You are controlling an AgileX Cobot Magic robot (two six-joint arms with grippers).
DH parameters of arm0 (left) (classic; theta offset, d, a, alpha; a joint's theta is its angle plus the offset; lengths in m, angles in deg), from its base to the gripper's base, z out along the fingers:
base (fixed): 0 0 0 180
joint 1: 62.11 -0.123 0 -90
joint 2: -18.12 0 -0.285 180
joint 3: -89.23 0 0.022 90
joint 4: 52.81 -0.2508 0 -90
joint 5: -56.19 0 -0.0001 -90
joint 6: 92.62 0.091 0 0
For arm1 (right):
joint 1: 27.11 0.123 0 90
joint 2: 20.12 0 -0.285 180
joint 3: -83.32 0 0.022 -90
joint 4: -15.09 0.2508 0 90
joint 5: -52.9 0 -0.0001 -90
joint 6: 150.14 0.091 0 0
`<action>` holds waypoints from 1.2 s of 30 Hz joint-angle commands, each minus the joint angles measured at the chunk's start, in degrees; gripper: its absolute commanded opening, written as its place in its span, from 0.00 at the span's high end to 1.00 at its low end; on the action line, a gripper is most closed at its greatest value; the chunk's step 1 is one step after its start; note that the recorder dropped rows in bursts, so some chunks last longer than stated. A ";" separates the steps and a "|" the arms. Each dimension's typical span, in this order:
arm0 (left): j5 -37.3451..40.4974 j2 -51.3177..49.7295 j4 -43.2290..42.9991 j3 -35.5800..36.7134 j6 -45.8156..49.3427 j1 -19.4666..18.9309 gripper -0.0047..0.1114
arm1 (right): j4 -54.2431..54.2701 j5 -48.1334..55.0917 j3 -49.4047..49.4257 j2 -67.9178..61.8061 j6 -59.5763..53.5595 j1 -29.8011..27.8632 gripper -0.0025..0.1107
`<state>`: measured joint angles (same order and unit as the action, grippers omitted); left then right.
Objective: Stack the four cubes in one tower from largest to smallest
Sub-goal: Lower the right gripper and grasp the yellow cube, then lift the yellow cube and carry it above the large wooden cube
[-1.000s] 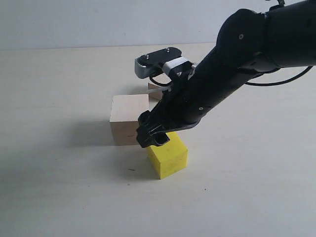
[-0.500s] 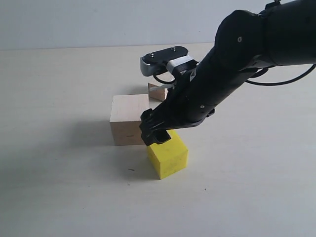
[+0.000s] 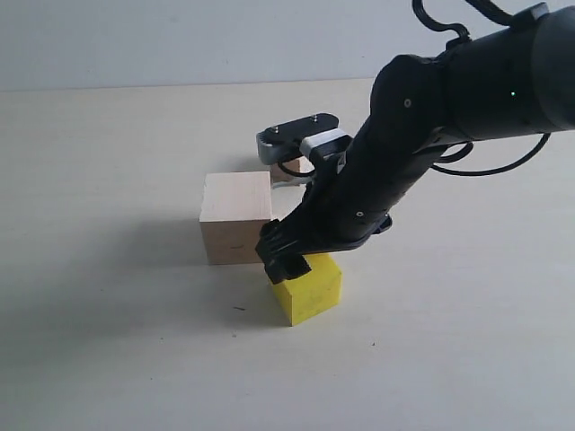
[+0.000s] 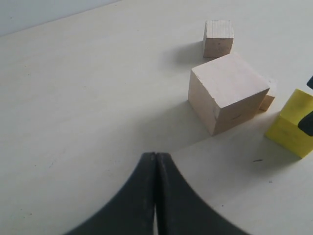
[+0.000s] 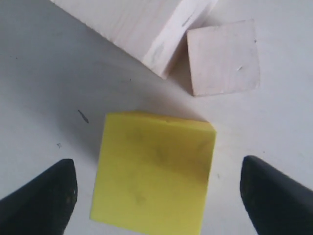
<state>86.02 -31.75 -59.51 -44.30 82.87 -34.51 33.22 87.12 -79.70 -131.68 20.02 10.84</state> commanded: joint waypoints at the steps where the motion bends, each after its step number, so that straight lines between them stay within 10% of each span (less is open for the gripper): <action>1: -1.18 0.02 -0.38 0.11 0.80 -0.19 0.96 | -0.64 -1.20 -0.28 -0.95 1.30 0.07 0.22; 16: -1.44 0.02 -0.38 0.11 0.97 -0.19 0.96 | -0.79 -1.33 -0.28 -2.31 2.44 0.07 0.34; 27: -1.56 0.02 -0.38 0.11 0.97 -0.19 0.96 | -0.79 6.23 -0.28 -2.05 3.91 0.07 0.95; 36: -1.59 0.12 -0.38 0.11 0.87 -0.19 0.96 | -1.33 10.15 -0.28 5.37 8.76 0.07 0.98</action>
<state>85.05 -31.75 -59.64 -44.30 83.86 -34.51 32.54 96.70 -79.96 -129.86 26.16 10.84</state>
